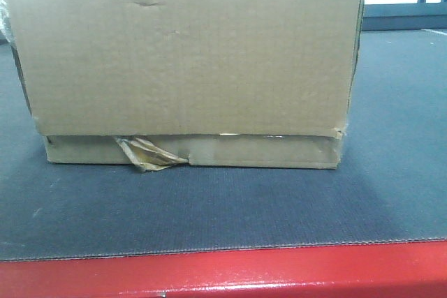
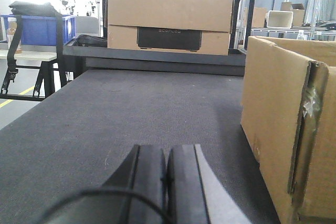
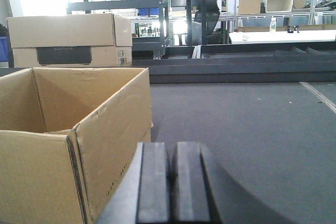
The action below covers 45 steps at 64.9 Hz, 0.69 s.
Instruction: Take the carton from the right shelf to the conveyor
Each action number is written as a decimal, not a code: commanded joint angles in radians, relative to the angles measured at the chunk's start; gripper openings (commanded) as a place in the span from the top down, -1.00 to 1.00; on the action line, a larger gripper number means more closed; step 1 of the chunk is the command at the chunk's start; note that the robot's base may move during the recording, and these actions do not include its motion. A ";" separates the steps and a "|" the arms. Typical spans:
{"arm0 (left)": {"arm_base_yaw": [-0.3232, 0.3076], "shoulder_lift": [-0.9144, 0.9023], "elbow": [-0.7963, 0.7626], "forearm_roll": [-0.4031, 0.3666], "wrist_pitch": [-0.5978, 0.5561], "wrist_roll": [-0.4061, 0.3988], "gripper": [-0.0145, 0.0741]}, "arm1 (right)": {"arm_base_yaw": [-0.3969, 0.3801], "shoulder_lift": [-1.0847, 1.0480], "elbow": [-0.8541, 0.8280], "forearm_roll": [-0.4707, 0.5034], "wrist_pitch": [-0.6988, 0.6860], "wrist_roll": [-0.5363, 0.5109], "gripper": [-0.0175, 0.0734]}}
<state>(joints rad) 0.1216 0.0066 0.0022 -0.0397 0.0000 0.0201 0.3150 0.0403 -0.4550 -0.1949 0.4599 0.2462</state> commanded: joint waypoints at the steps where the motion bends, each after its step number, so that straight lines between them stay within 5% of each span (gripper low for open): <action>1: 0.004 -0.007 -0.002 -0.003 -0.026 0.005 0.66 | -0.006 -0.005 0.002 -0.012 -0.027 -0.001 0.75; 14: 0.004 -0.007 -0.002 -0.003 -0.026 0.005 0.66 | -0.035 -0.005 0.009 0.009 -0.012 -0.036 0.75; 28: 0.004 -0.007 -0.002 -0.003 -0.026 0.005 0.66 | -0.208 -0.007 0.111 0.233 -0.092 -0.398 0.75; 45: 0.004 -0.007 -0.002 -0.003 -0.026 0.005 0.66 | -0.274 -0.040 0.355 0.274 -0.319 -0.406 0.75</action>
<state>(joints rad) 0.1216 0.0066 0.0022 -0.0397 -0.0055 0.0201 0.0479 0.0054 -0.1658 0.0630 0.2512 -0.1460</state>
